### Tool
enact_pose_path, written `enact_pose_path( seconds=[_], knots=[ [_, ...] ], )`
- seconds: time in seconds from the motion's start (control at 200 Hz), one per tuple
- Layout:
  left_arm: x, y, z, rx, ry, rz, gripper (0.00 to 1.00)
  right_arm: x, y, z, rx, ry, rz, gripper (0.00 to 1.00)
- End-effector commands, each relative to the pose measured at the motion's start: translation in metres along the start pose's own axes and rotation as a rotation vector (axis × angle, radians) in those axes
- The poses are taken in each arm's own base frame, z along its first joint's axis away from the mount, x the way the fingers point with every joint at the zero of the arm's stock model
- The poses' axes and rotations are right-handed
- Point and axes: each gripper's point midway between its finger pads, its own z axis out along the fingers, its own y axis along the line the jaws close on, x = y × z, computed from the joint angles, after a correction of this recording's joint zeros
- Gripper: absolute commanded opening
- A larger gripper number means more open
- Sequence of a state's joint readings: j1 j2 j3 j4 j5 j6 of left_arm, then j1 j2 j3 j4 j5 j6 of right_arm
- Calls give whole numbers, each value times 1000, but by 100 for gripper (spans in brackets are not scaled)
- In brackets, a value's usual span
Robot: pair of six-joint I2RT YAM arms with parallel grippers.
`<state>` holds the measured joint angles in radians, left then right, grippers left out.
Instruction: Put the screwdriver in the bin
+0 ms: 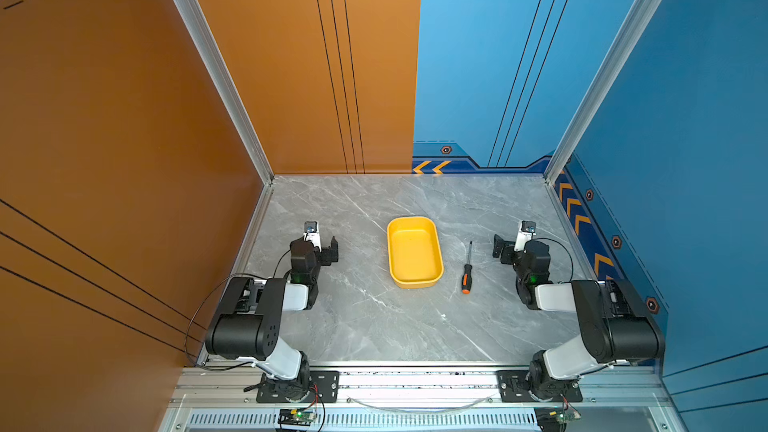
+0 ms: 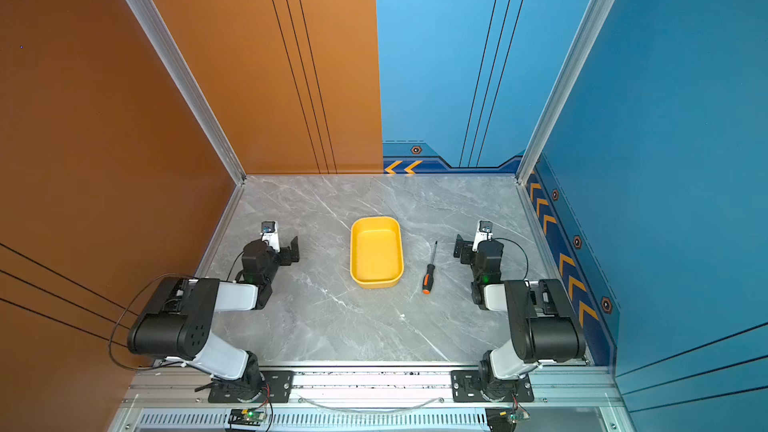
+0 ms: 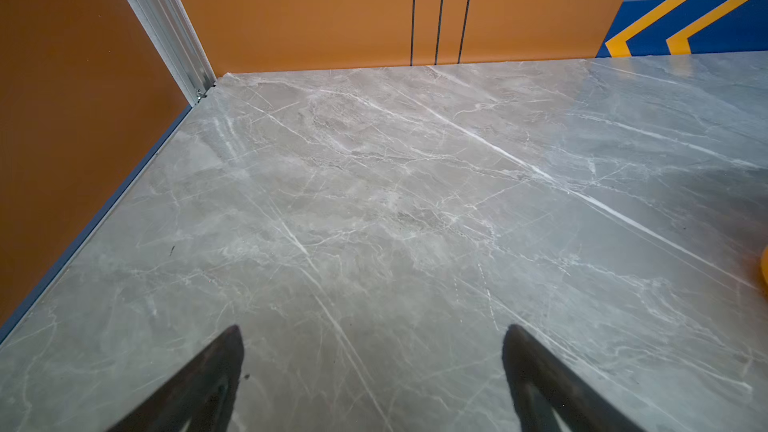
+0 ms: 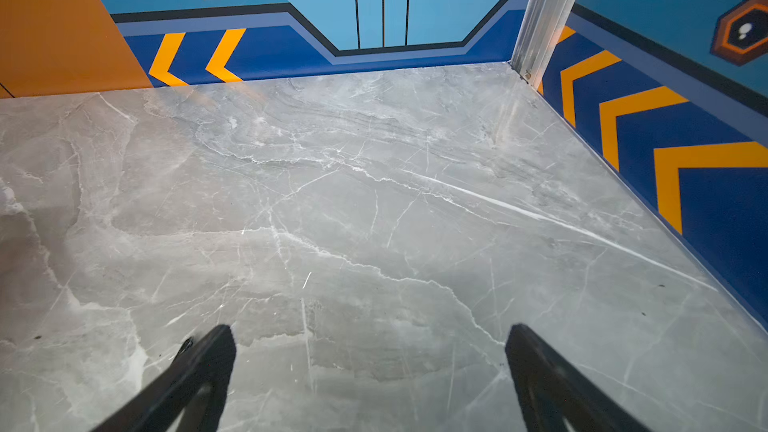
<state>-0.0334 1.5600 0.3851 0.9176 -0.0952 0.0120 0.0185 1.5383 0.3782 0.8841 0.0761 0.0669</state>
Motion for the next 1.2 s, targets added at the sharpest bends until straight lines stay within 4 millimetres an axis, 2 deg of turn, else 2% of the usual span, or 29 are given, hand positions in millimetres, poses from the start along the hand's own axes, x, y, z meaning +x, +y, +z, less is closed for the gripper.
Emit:
enact_pose_path(
  seconds=[0.0,0.416,0.561,0.706,0.791,0.901,0.996,1.076,1.197],
  knots=[
    [2,3,-1,-15,0,14,98,-1,-2,1,9,-11,-4,100],
    [3,4,0,4,2,-2,98,-1,-2,0,10,-11,-4,100],
    [-1,0,-2,40,-5,1,98,-6,-14,-4,88,-34,18,100],
    [-21,-8,-18,91,-30,18,98,-23,-19,-17,121,-38,29,100],
    [-42,-13,-29,125,-29,21,98,-33,-20,-28,122,-5,52,100],
    [-72,-25,-43,197,-33,-52,98,-42,-12,-48,83,84,119,100],
    [-85,-39,-54,241,-45,-97,98,-45,2,-67,9,164,202,100],
    [-85,-48,-61,272,-37,-161,98,-42,19,-80,-73,233,249,99],
    [-71,-65,-67,355,38,-243,98,-25,42,-100,-153,319,293,97]
  ],
)
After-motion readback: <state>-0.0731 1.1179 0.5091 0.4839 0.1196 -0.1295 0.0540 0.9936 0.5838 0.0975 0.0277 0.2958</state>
